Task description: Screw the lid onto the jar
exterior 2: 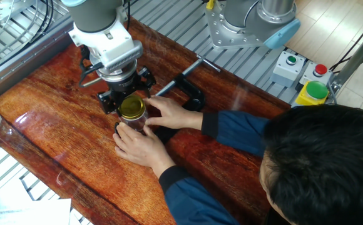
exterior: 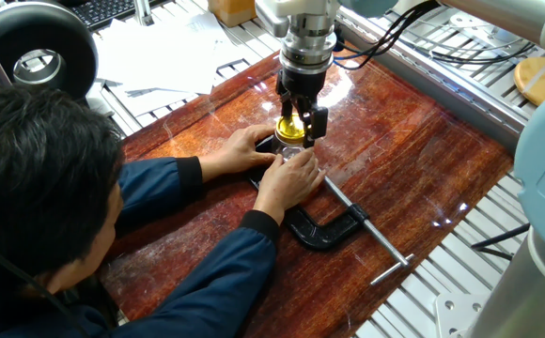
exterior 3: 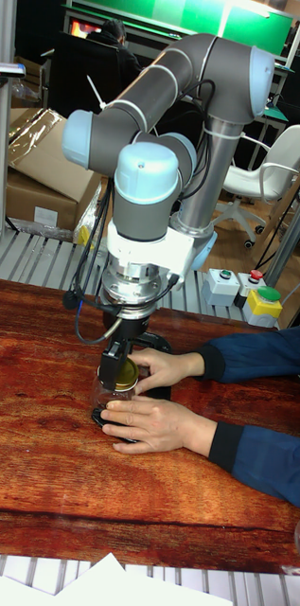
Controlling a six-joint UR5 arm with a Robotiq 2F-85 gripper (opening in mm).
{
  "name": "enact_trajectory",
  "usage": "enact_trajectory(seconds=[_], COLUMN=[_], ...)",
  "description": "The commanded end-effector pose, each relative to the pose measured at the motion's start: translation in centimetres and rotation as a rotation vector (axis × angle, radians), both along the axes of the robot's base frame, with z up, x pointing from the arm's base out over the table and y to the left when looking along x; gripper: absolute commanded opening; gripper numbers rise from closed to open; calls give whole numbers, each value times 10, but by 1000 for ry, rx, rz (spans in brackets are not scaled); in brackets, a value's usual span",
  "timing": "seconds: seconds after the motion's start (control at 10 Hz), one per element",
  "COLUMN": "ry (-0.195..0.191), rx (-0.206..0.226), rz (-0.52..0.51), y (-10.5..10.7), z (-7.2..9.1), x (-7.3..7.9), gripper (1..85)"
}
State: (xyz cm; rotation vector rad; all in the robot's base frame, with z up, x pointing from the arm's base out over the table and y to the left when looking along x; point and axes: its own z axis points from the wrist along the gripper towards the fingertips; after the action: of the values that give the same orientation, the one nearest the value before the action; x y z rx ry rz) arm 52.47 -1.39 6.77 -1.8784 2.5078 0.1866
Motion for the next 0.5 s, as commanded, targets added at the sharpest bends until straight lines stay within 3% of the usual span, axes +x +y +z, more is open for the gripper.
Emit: enact_trajectory(seconds=[0.0,0.4], ry=[7,44], rx=[9,13], rz=[-29,-62], y=[2,1], z=[2,1], x=[1,-8], gripper=[850,850])
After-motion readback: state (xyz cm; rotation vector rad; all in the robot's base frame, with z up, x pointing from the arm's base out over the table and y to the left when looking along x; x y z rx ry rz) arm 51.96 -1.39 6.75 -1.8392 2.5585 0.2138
